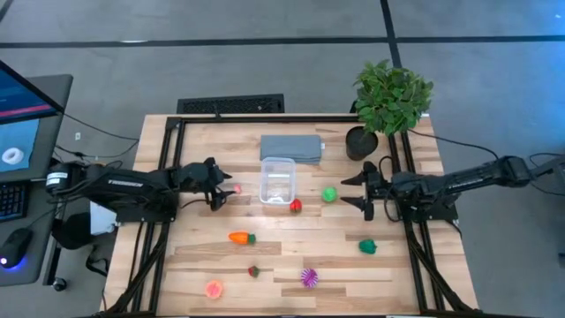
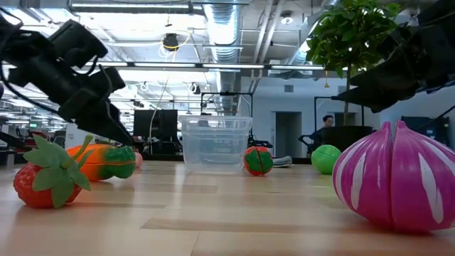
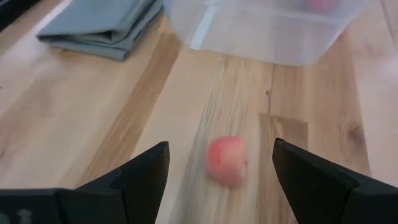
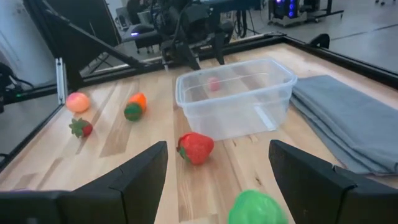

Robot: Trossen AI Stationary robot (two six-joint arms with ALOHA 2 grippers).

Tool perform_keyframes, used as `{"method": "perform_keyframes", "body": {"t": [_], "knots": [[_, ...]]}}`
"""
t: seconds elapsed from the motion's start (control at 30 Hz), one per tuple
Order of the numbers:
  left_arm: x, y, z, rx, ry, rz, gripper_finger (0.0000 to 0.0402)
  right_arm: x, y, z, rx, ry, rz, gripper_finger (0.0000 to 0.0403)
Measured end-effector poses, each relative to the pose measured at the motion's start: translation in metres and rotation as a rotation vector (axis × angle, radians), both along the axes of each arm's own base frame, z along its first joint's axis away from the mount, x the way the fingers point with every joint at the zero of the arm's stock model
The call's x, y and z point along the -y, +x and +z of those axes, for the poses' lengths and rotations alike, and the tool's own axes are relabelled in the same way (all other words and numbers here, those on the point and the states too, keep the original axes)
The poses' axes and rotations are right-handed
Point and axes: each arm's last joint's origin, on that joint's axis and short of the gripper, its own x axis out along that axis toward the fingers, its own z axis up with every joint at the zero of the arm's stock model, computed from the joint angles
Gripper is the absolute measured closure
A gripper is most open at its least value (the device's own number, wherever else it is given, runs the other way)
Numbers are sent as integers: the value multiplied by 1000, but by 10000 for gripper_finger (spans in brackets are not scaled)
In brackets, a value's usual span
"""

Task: Pick and placing Produce into tupperware
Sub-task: Put the top pink peach into the transparent bin

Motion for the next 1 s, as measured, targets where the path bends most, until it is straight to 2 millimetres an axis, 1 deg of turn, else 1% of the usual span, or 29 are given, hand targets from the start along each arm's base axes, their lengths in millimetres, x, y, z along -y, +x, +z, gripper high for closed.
{"method": "perform_keyframes", "body": {"t": [0.13, 0.27, 0.43, 0.6, 0.73, 1.0], "knots": [[-6, 8, 2, -88, -39, -12, 127, 0, 3, -2, -13, -2, 0, 97], [-10, 20, 2, -162, -55, -38, 127, -1, 5, -4, -18, -3, 1, 97], [-14, 35, -1, -240, -56, -62, 127, -1, 8, -7, -37, -3, 4, 97], [-17, 46, -7, -294, -62, -72, 127, -2, 9, -11, -69, 8, 21, 97], [-17, 50, -12, -320, -74, -76, 135, -2, 10, -13, -85, 30, 22, 97], [-17, 50, -11, -318, -76, -76, 176, -2, 10, -14, -95, 30, 21, 97]]}}
